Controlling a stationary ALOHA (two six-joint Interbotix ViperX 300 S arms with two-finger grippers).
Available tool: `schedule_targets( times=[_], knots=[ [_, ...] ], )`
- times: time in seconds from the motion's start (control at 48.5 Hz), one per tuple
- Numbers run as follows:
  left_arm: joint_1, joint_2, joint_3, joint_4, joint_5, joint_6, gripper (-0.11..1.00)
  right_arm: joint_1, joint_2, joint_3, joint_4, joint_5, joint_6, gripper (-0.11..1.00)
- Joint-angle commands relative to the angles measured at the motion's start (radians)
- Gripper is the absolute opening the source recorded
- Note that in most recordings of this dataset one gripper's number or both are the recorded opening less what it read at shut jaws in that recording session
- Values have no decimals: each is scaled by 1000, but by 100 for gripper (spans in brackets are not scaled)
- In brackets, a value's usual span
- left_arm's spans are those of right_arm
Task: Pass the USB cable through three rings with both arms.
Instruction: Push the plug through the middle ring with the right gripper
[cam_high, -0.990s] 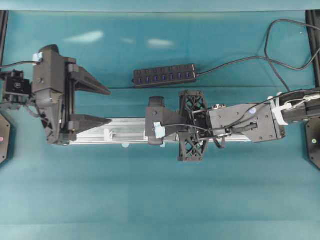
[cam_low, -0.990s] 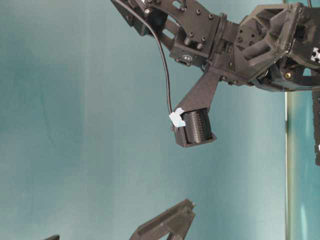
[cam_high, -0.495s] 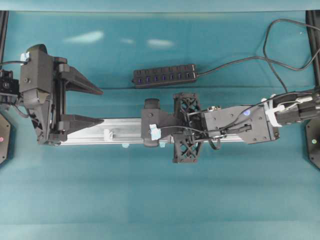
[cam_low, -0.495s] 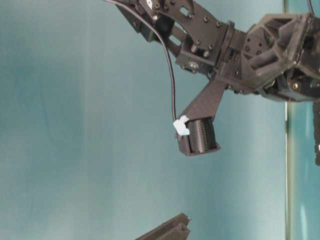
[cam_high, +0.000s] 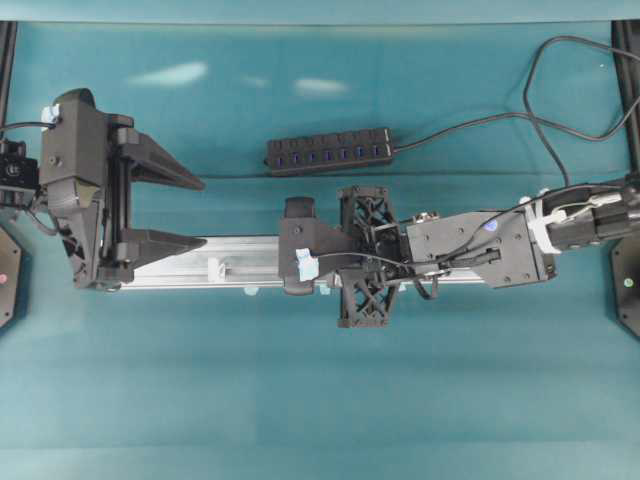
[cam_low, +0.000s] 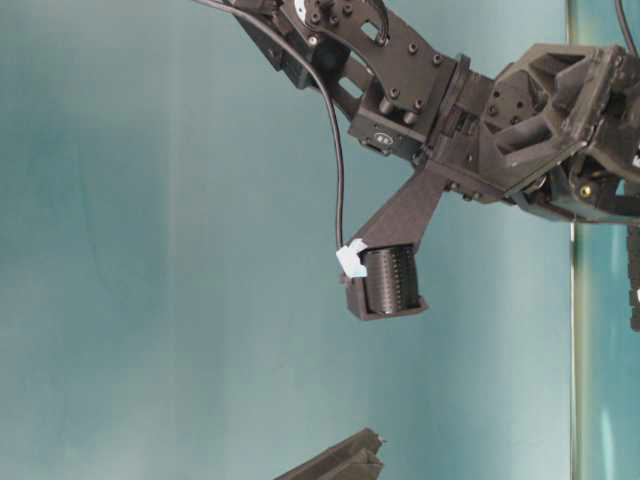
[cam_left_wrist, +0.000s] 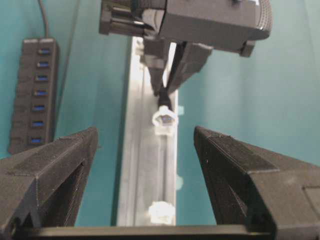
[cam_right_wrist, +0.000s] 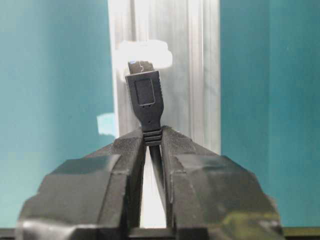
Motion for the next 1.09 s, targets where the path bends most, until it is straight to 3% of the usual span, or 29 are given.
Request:
schedule_targets(
  times=[0.0,0.578,1.073],
  knots=[
    [2,-8,-11,2,-3,0,84,3,-8,-17,3,-26,11,-7],
    [2,2,-2,2,-5,-2,82,-9,-3,-28,3,-97,100,-7],
    [-18,132,-2,2,-44,-52,82,-11,8,-15,20,-141,104,-7]
  ],
)
